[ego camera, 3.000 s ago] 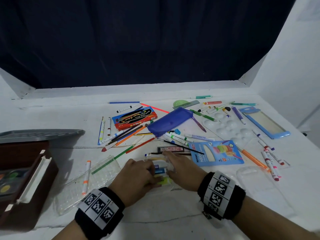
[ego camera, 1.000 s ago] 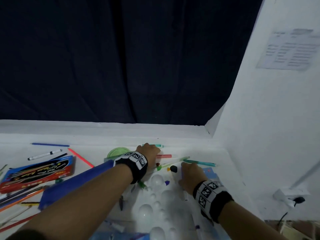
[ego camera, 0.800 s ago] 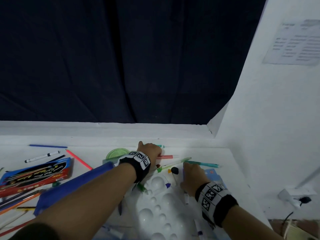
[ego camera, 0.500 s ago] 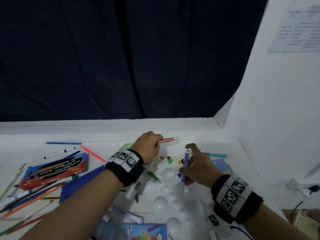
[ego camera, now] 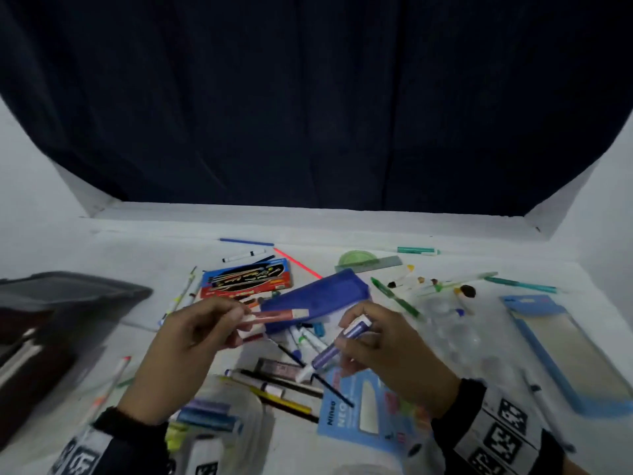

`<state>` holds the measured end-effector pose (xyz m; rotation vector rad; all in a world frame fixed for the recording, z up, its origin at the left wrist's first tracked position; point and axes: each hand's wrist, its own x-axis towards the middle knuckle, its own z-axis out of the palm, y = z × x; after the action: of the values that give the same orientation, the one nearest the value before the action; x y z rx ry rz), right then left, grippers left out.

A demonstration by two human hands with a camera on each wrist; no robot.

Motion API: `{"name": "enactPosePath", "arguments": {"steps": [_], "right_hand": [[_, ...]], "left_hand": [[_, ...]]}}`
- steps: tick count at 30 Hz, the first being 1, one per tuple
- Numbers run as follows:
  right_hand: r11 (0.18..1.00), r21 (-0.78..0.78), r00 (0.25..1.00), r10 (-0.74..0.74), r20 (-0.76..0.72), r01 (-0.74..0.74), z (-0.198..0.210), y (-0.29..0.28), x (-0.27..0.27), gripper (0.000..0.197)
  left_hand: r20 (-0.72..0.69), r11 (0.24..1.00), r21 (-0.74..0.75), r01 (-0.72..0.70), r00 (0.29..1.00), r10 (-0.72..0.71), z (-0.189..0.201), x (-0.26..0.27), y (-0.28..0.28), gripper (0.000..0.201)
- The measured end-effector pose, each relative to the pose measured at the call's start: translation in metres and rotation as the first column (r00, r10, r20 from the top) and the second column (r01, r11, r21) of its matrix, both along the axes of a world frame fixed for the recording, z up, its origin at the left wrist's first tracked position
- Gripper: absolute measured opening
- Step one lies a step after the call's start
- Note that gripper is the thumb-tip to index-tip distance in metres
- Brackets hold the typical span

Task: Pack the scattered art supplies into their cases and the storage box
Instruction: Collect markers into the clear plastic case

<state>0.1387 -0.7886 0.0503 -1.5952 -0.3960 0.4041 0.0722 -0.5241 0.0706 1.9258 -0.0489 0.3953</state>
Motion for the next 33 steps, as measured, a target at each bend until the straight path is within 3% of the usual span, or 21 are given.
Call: {"name": "enactPosePath", "arguments": {"steps": [3,8,11,13,16,19,21,25,30,33], "right_hand": [[1.0,0.02,0.999,-0.002,-0.052,0.003,-0.01,0.039,-0.017,0.01],[0.999,0.031,0.987,-0.033,-0.158,0.038,-0.022,0.097,-0.042,0.007],[0.994,-0.102,0.998,-0.052,-0.043,0.047,-0.024,0.123,-0.054,0.007],[0.958,-0.263,0.983,-0.068,0.173,0.113,-0.028,0.134,-0.061,0.008],[0.886,-0.432,0.944,-0.018,0.33,0.168,-0.033,0.144,-0.069,0.008],[0.862,-0.478,0.942,0.002,0.335,0.168,-0.037,0.151,-0.076,0.01],[0.844,-0.505,0.93,0.019,0.367,0.182,-0.039,0.154,-0.08,0.009],[0.799,-0.563,0.868,0.113,0.484,0.21,-0.041,0.156,-0.081,0.009],[0.737,-0.633,0.798,0.225,0.559,0.236,-0.039,0.162,-0.08,0.014],[0.66,-0.718,0.799,0.302,0.521,0.219,-0.032,0.17,-0.079,0.019]], "left_hand": [[-0.055,1.0,-0.004,-0.016,0.998,0.015,-0.006,-0.026,0.045,0.025],[-0.121,0.998,-0.061,0.022,0.992,-0.029,-0.01,-0.057,0.111,0.01],[-0.194,0.988,-0.092,0.124,0.971,-0.14,-0.014,-0.067,0.142,0.008],[-0.261,0.976,-0.077,0.202,0.941,-0.215,-0.02,-0.068,0.162,0.016],[-0.303,0.947,0.114,0.299,0.919,-0.253,-0.033,-0.064,0.184,0.04],[-0.263,0.877,0.293,0.38,0.914,-0.308,-0.035,-0.06,0.184,0.021],[-0.241,0.847,0.33,0.417,0.905,-0.352,-0.036,-0.057,0.18,0.007],[-0.277,0.805,0.383,0.454,0.887,-0.368,-0.038,-0.053,0.177,0.012],[-0.22,0.784,0.449,0.428,0.904,-0.368,-0.047,-0.048,0.181,0.021],[-0.185,0.718,0.556,0.419,0.905,-0.384,-0.051,-0.046,0.176,0.019]]}}
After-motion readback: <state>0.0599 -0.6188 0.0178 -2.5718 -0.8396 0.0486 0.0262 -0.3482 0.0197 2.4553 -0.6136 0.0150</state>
